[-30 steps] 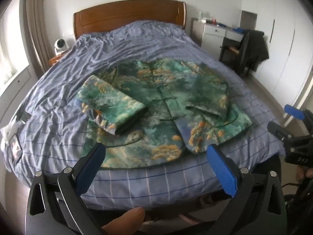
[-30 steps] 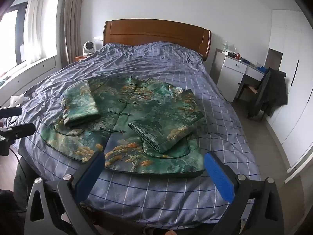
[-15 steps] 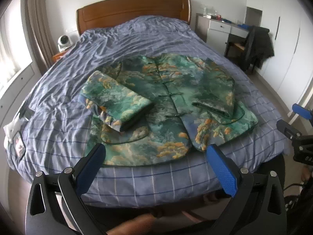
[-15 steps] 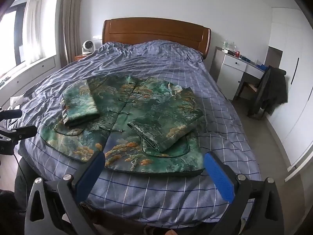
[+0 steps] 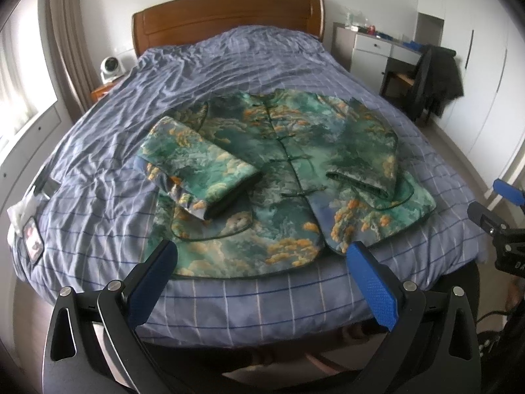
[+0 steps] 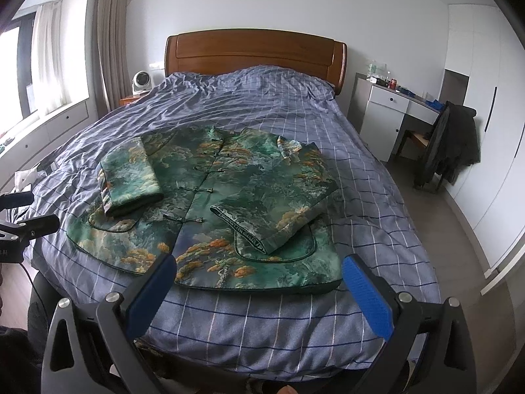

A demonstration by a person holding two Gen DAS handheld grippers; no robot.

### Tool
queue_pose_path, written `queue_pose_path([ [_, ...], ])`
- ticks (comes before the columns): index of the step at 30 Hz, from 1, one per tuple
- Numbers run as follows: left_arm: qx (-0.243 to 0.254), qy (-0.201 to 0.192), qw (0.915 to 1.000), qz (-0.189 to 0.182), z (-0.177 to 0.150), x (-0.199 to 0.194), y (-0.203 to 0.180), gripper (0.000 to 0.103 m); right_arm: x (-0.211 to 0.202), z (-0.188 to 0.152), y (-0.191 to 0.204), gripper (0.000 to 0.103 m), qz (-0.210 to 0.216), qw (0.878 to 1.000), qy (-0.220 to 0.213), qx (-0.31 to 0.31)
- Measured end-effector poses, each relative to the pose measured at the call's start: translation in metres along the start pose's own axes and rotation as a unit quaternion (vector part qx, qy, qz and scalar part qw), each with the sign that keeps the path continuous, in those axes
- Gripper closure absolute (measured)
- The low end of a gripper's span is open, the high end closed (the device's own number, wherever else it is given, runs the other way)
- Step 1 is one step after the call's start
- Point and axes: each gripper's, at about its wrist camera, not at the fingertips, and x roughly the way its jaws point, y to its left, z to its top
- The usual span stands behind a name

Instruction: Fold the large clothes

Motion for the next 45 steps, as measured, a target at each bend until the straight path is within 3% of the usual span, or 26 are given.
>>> queue_pose_path([
  [45,0.000,0.003,1.0000,-0.002,-0.0011,0.0038,-0.0063,0.001,-0.0003,-0.0026,0.0019,0.000,0.002,1.000,0.003,0.000],
])
